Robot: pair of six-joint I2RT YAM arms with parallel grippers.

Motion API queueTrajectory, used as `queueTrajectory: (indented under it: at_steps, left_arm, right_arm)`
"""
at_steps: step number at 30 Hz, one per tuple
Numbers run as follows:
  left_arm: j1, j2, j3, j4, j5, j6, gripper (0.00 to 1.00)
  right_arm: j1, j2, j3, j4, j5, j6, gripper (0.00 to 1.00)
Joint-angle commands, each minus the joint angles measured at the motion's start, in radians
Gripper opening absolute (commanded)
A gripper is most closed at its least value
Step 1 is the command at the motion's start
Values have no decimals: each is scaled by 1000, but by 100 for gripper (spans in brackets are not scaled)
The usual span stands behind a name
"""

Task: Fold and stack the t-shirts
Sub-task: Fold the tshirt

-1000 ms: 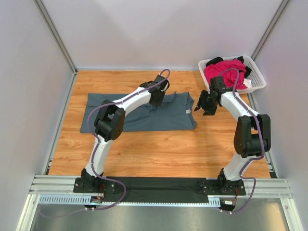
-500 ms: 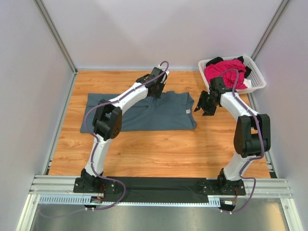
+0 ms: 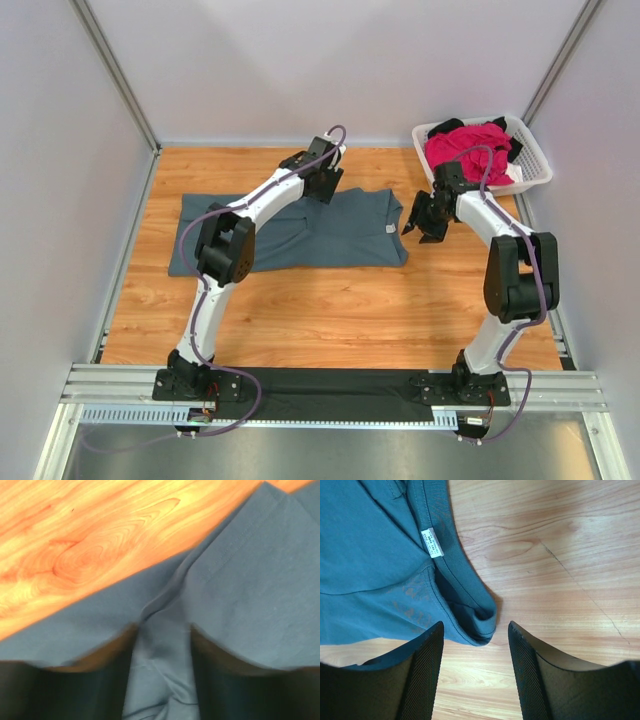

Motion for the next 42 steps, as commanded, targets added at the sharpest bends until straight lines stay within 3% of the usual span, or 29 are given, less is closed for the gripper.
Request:
queueTrajectory:
  at_steps: [1, 3, 6, 8, 12, 15, 20, 25, 32, 38, 42]
  left_arm:
    - [-1, -24, 26, 1, 6, -23, 60]
    - [2, -41, 29, -19, -3, -53, 74]
    - [29, -90, 26, -81, -19, -146, 85]
    - [74, -154, -7, -113, 4, -204, 85]
    - [184, -352, -288, -78, 76, -356, 86]
    - [264, -462, -481, -52, 41, -401, 86]
    - [379, -507, -630, -70, 29, -444, 84]
    - [424, -461, -647, -93, 9, -487, 83]
    - [467, -432, -675, -109, -9, -487, 83]
    - [477, -441, -661, -92, 20, -421, 82]
    - [476, -443, -609, -59, 38, -326, 82]
  right_arm:
    - [5, 20, 45, 13, -39, -17, 56]
    - [8, 33, 55, 7, -64, -26, 57]
    - [21, 38, 64, 10, -129, -57, 58]
    - [46, 35, 59, 12, -139, -80, 59]
    - [95, 50, 44, 18, -90, -99, 61]
    - [115, 88, 45, -25, -35, -88, 60]
    - [127, 118, 13, -40, 24, -88, 49]
    - [124, 154, 28, -76, 169, -91, 35]
    - [123, 161, 93, -137, 252, -74, 29]
    - [124, 129, 221, -266, 268, -63, 32]
    - [155, 60, 381, -381, 317, -22, 43]
